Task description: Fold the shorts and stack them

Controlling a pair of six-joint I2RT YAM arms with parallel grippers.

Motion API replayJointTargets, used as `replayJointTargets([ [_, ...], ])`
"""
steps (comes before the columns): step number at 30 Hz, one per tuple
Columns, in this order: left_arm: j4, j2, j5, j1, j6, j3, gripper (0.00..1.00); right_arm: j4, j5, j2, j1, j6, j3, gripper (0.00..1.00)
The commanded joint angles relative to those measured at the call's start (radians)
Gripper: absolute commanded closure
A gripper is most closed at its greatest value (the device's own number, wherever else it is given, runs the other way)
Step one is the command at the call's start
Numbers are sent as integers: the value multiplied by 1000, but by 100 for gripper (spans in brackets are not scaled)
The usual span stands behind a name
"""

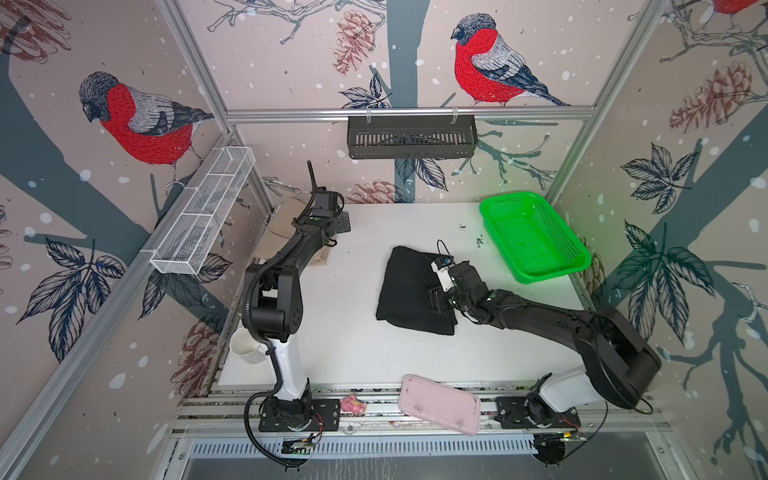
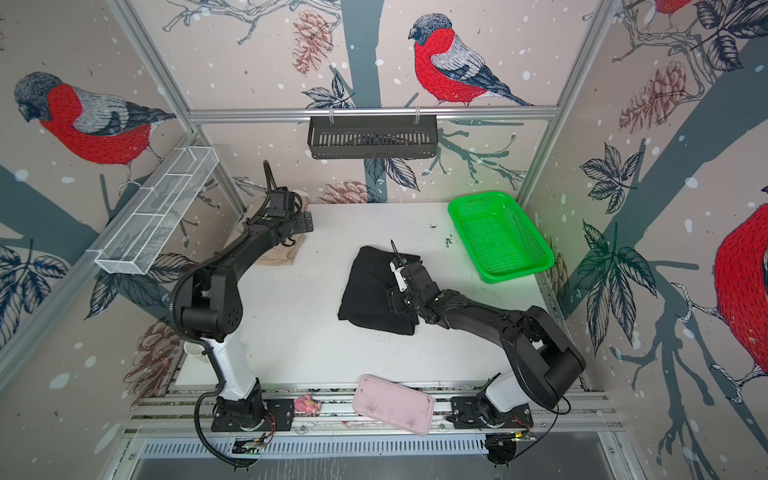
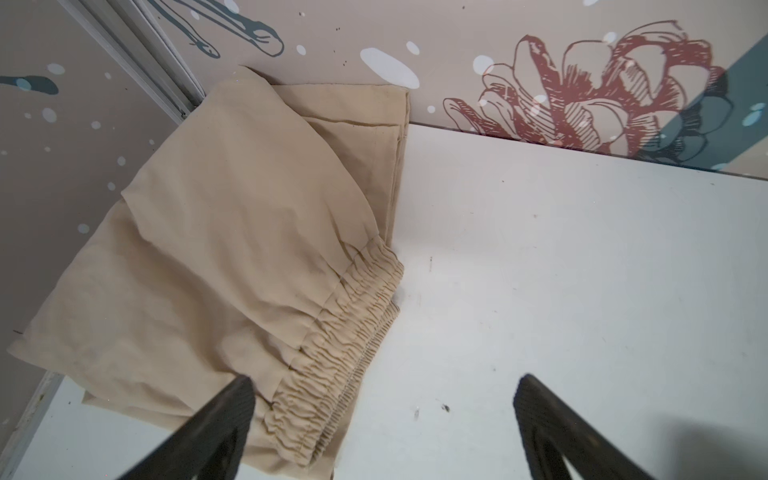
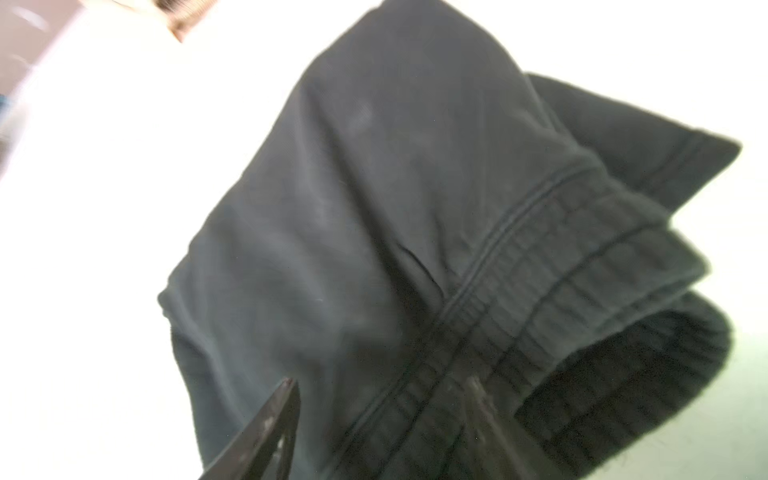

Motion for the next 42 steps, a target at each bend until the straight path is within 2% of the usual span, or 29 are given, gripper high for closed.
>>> replayJointTargets([
  [1,5,81,-3,41,31,73,2,16,-7,-37,-23,21,-16,30],
  [5,-55,214,94,120,12,199,2,24,-22,-73,-38,14,-35,26],
  [10,-144,325,145,142,11,315,2,35,-56,-77,-54,34,-42,22],
  [15,-169,387,228,147,7,337,2,44,-75,-75,-78,48,-48,21],
  [20,-200,386,330,147,-41,275,2,51,-102,-88,-119,49,-63,20],
  [24,-124,313,483,140,-100,114,2,60,-117,-86,-156,49,-72,20],
  [28,1,189,579,113,-200,-102,2,38,-164,-55,-219,56,-65,19],
  [32,66,44,597,55,-258,-299,2,24,-207,-56,-271,69,-75,18],
  [37,225,-147,647,8,-405,-554,2,44,-301,-84,-320,90,-108,14],
  [42,305,-270,651,-65,-506,-688,2,100,-390,-68,-346,118,-142,7],
])
